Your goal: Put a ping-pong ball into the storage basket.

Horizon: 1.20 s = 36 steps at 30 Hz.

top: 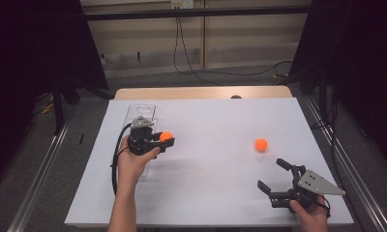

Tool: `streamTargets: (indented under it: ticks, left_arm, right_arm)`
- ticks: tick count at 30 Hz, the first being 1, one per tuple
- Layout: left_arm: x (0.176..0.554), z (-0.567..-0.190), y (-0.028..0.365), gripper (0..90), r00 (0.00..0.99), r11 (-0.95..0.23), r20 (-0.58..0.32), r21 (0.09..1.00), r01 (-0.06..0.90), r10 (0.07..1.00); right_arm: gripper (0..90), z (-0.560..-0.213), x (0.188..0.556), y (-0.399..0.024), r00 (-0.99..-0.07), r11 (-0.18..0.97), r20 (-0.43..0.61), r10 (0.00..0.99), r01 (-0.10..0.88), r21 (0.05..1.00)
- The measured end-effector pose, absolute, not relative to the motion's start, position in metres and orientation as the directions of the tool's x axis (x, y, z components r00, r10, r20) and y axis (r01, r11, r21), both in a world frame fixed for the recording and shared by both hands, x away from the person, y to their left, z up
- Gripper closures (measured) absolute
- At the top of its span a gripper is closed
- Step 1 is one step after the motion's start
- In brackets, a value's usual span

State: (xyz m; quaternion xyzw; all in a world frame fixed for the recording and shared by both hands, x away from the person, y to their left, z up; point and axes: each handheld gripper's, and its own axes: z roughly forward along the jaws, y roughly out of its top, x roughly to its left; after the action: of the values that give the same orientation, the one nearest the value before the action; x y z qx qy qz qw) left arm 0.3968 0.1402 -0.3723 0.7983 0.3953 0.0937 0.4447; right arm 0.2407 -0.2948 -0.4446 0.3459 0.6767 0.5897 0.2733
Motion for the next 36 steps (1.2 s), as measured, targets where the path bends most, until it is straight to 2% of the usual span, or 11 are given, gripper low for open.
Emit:
streamTargets:
  ticks: [36]
  left_arm:
    - [0.397, -0.37, 0.16, 50.8, 0.625, -0.26, -0.183, 0.795, 0.548, 0.759]
  right_arm:
    - [1.6, -0.445, 0.241, -0.295, -0.613, 0.066, 0.038, 0.789, 0.146, 0.987]
